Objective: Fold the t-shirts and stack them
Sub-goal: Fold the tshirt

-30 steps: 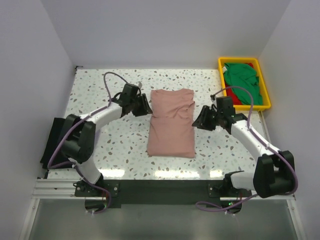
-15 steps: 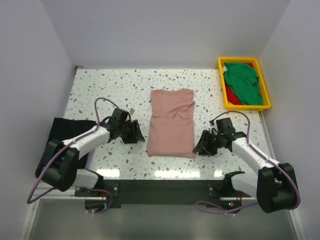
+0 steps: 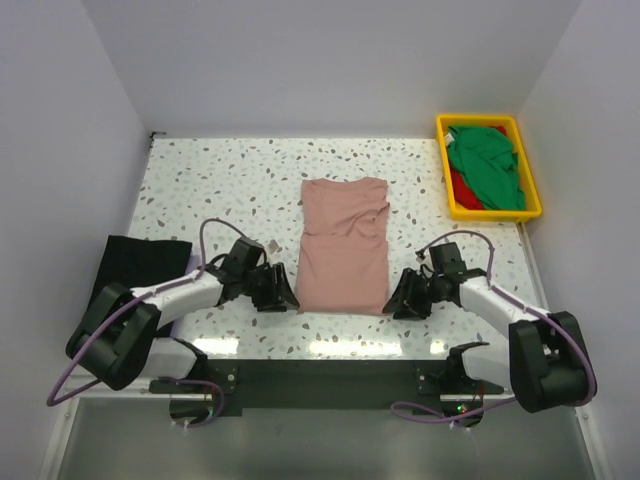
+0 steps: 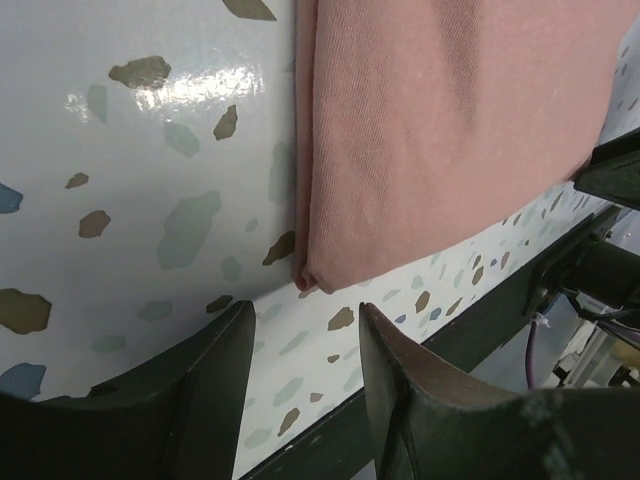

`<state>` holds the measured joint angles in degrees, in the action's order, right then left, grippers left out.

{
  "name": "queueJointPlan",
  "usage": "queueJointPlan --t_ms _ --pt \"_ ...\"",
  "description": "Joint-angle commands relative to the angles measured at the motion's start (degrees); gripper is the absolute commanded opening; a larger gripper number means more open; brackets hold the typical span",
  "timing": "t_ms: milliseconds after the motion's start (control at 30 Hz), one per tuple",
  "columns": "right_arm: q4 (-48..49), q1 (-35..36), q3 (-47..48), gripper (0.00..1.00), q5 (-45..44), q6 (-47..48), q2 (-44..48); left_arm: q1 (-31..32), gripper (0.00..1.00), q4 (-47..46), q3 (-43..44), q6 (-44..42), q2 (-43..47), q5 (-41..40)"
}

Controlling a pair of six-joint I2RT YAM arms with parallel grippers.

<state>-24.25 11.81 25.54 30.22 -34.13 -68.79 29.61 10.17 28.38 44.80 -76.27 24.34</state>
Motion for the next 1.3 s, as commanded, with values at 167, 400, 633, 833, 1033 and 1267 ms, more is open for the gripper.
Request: queueJointPlan --t_ms 167,400,633,833,1033,1267 --pt "5.43 0.05 -1.90 0.42 2.57 -2.69 -1.95 2.65 0.48 -4.46 -2.01 2.84 -4.41 -0.26" --pt "9.31 0.32 -2.42 0.41 2.92 -4.54 -4.77 3.35 0.42 -6.22 -2.72 3.98 -6.35 -2.80" --pt "11.86 0.40 -2.34 0.34 1.34 -5.77 -5.82 3.44 0.27 -8.33 -1.40 3.90 -8.19 -3.42" --pt "10.37 0.32 -2.07 0.10 0.98 -4.63 -4.42 3.88 0.00 -7.19 -0.61 3.55 -6.53 -4.47" --pt "5.80 0.40 -2.95 0.00 2.39 -2.35 -0.12 5.11 0.00 -4.20 -2.10 4.16 -1.88 -4.74" --pt "-4.74 0.40 -4.71 0.00 4.85 0.02 11.39 8.01 0.00 5.27 -3.24 4.51 8.49 -5.88"
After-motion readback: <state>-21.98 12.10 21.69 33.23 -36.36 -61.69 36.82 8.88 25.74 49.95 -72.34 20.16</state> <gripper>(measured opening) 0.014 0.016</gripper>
